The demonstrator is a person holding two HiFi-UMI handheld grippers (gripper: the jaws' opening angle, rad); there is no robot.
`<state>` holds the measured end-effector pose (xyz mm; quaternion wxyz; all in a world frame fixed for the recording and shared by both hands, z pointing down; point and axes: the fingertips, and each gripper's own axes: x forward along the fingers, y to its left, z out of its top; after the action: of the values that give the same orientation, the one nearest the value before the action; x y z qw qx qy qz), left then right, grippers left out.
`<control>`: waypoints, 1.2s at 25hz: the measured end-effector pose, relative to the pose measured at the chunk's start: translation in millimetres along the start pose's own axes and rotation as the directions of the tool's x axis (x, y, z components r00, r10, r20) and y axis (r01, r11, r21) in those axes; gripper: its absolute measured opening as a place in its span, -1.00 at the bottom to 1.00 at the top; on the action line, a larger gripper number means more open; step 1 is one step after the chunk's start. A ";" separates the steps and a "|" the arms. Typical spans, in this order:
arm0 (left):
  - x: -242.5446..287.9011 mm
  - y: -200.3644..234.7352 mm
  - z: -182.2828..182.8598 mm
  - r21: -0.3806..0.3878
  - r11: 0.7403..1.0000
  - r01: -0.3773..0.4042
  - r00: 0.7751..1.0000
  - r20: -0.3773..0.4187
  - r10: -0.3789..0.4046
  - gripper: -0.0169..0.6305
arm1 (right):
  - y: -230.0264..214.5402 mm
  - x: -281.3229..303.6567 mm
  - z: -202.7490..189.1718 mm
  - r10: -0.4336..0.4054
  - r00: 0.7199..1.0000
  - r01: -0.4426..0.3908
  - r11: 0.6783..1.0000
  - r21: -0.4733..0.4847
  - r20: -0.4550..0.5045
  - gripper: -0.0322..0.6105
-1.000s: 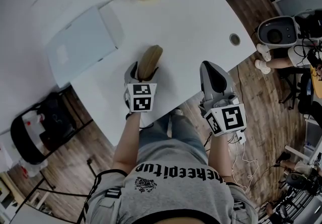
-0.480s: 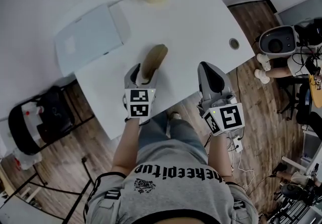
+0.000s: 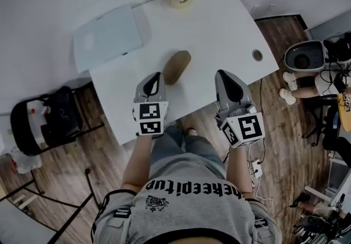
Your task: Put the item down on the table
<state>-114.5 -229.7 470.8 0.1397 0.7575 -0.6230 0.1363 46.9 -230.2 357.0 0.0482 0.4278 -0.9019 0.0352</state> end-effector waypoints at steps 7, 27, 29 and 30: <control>-38.3 2.2 33.6 -0.029 0.999 -0.031 0.994 0.108 0.034 -0.90 | 10.8 -7.2 5.6 0.050 0.998 -0.050 0.999 -0.009 0.027 -0.91; -136.2 -26.5 93.3 -0.042 0.990 -0.137 0.928 0.345 0.143 -0.89 | 20.6 -48.0 27.1 0.137 0.986 -0.134 0.990 -0.044 0.095 -0.91; -144.9 -30.6 95.8 -0.044 0.988 -0.146 0.921 0.360 0.152 -0.89 | 20.5 -53.7 29.0 0.142 0.985 -0.137 0.989 -0.047 0.101 -0.91; -149.2 -32.5 96.8 -0.045 0.988 -0.150 0.917 0.367 0.156 -0.89 | 20.8 -56.5 29.8 0.143 0.984 -0.139 0.989 -0.048 0.103 -0.91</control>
<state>-107.3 -125.5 323.3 0.0150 0.7174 -0.6965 -0.0032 64.6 -176.8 320.3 0.0060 0.3629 -0.9318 -0.0026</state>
